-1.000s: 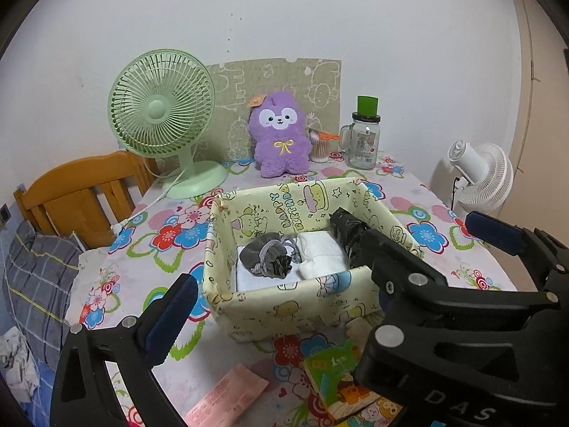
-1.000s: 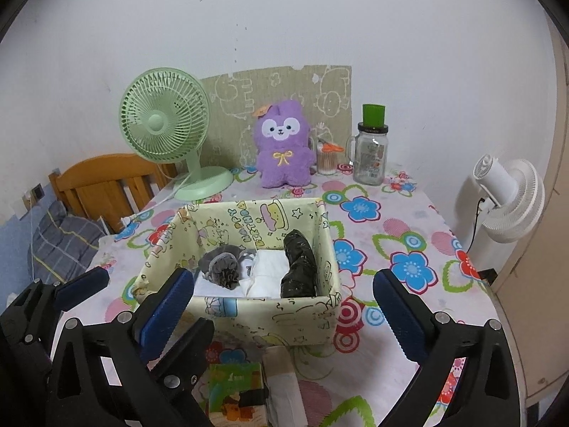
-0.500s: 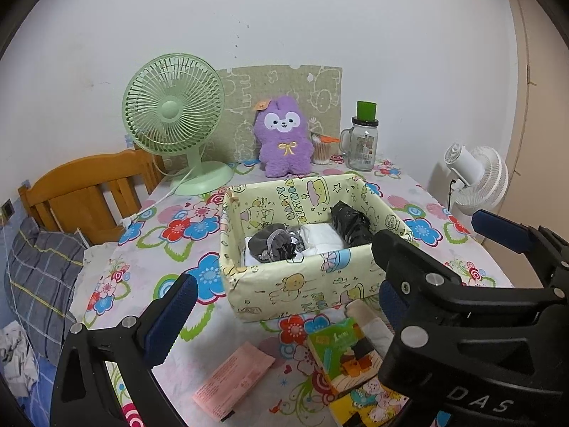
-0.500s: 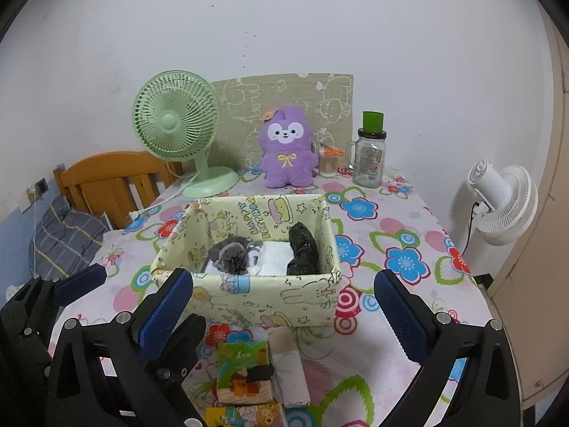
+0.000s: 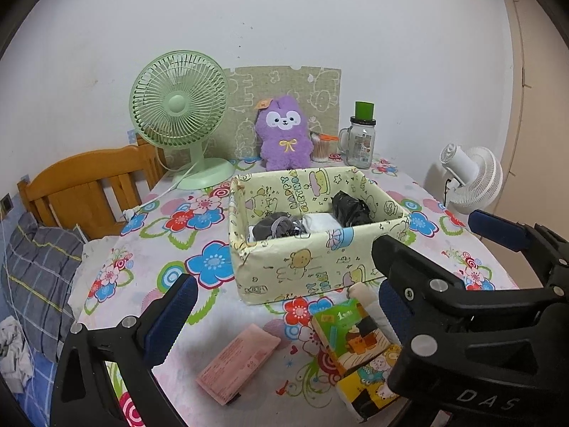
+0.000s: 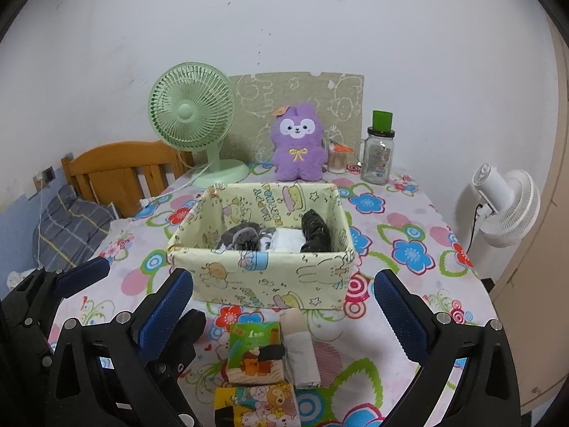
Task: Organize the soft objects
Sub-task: 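Withdraw both tools from the box toward the items on the table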
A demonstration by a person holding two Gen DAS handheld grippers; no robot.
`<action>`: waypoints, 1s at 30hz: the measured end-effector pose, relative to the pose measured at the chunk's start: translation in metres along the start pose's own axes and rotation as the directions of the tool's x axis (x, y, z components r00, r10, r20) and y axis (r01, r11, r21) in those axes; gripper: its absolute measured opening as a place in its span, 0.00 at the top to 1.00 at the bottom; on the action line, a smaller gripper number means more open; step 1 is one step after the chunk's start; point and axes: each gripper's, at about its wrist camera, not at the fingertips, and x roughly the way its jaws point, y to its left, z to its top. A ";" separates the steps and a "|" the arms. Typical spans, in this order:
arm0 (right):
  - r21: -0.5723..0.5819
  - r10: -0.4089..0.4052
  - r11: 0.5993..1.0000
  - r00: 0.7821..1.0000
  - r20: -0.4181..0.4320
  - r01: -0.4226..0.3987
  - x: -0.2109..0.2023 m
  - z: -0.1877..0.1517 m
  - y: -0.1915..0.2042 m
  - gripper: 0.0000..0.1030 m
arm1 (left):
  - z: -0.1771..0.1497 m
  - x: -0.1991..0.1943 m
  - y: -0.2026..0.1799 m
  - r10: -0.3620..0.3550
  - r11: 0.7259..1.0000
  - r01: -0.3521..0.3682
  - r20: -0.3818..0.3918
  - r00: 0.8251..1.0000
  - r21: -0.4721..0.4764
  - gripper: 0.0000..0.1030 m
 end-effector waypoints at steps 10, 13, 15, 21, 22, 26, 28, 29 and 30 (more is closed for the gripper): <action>-0.006 0.017 1.000 1.000 -0.027 -0.017 0.007 -0.020 0.004 0.00 | -0.019 0.007 0.003 -0.023 1.000 0.024 -0.026 0.999 0.020 0.00; -0.011 0.018 1.000 0.999 -0.031 -0.019 0.010 -0.027 0.004 0.00 | -0.026 0.011 0.005 -0.030 0.999 0.031 -0.040 0.999 0.026 0.00; -0.017 0.016 1.000 0.999 -0.032 -0.017 0.012 -0.031 0.005 0.00 | -0.030 0.014 0.006 -0.031 0.999 0.033 -0.052 0.998 0.028 0.00; -0.024 0.019 1.000 0.998 -0.055 -0.020 0.021 -0.041 0.004 0.00 | -0.039 0.024 0.010 -0.042 0.999 0.044 -0.089 0.995 0.017 0.00; -0.026 0.019 0.999 0.998 -0.061 -0.020 0.023 -0.043 0.004 0.00 | -0.041 0.025 0.010 -0.045 0.999 0.046 -0.093 0.995 0.016 0.00; -0.031 0.024 0.999 0.995 -0.093 -0.027 0.034 -0.047 0.004 0.00 | -0.048 0.033 0.011 -0.044 0.999 0.047 -0.119 0.992 0.016 0.00; -0.034 0.026 0.999 0.994 -0.106 -0.030 0.040 -0.048 0.006 0.00 | -0.049 0.037 0.013 -0.041 0.999 0.043 -0.129 0.991 0.017 0.00; -0.035 0.027 0.999 0.993 -0.113 -0.031 0.043 -0.049 0.006 0.00 | -0.050 0.040 0.014 -0.035 0.999 0.038 -0.139 0.990 0.016 0.00; -0.036 0.028 0.999 0.993 -0.118 -0.032 0.045 -0.049 0.007 0.00 | -0.051 0.043 0.015 -0.029 0.999 0.032 -0.147 0.989 0.016 0.00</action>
